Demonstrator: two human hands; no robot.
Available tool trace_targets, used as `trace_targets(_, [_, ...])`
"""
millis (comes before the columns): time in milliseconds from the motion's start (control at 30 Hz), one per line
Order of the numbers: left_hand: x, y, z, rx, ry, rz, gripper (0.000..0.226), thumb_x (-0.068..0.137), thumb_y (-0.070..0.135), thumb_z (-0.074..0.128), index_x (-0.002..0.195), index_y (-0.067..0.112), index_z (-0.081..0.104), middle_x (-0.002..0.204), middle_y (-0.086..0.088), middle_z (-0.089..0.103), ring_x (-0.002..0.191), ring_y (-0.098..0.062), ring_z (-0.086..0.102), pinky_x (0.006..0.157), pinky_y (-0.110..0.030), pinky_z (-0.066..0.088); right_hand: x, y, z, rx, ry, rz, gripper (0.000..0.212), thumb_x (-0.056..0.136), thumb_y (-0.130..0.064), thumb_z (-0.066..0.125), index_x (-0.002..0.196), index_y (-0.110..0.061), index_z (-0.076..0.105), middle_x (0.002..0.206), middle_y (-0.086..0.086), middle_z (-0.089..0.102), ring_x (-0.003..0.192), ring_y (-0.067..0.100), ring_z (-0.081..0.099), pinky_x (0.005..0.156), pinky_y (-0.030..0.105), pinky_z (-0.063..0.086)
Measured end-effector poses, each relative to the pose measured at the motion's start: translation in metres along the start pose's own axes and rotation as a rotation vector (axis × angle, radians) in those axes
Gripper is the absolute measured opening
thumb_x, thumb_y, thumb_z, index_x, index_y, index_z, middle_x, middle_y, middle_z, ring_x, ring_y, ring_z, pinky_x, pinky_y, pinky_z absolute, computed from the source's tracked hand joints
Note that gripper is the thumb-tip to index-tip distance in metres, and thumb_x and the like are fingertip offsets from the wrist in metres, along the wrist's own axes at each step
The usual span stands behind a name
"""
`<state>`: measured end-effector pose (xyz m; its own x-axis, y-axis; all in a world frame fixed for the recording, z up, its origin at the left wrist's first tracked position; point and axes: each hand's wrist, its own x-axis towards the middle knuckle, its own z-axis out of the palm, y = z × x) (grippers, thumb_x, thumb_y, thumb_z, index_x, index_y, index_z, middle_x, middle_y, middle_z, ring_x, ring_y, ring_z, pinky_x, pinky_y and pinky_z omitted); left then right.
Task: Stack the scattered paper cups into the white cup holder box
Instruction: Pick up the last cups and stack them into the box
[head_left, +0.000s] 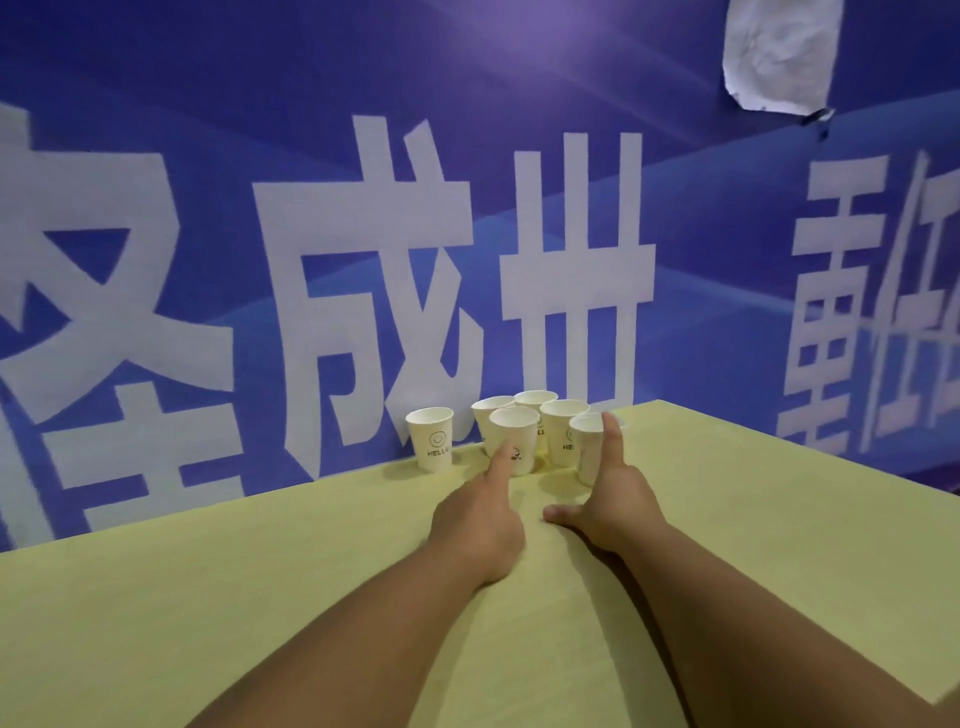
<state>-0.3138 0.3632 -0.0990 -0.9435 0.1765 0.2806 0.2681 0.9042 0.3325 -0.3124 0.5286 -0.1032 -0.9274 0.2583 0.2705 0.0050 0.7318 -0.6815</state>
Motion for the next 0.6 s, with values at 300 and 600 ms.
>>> trace_targets(300, [0.057, 0.009, 0.019, 0.027, -0.009, -0.019, 0.098, 0.084, 0.014, 0.058, 0.156, 0.042, -0.001, 0.116, -0.002, 0.062, 0.091, -0.024, 0.063, 0.071, -0.038, 0.054, 0.007, 0.003, 0.016, 0.090, 0.177, 0.002, 0.066, 0.091, -0.029, 0.064, 0.138, -0.036, 0.020, 0.094, -0.001, 0.057, 0.082, 0.020, 0.057, 0.072, 0.034, 0.048])
trace_targets(600, [0.032, 0.000, 0.013, -0.056, 0.190, -0.022, 0.017, 0.094, 0.026, 0.058, 0.107, 0.025, 0.047, 0.097, 0.003, 0.060, 0.088, -0.023, 0.059, 0.078, -0.041, 0.057, -0.009, -0.009, 0.004, -0.095, 0.142, 0.015, 0.015, 0.092, -0.013, 0.060, 0.105, -0.019, 0.057, 0.099, 0.002, 0.060, 0.085, 0.021, 0.056, 0.075, 0.033, 0.048])
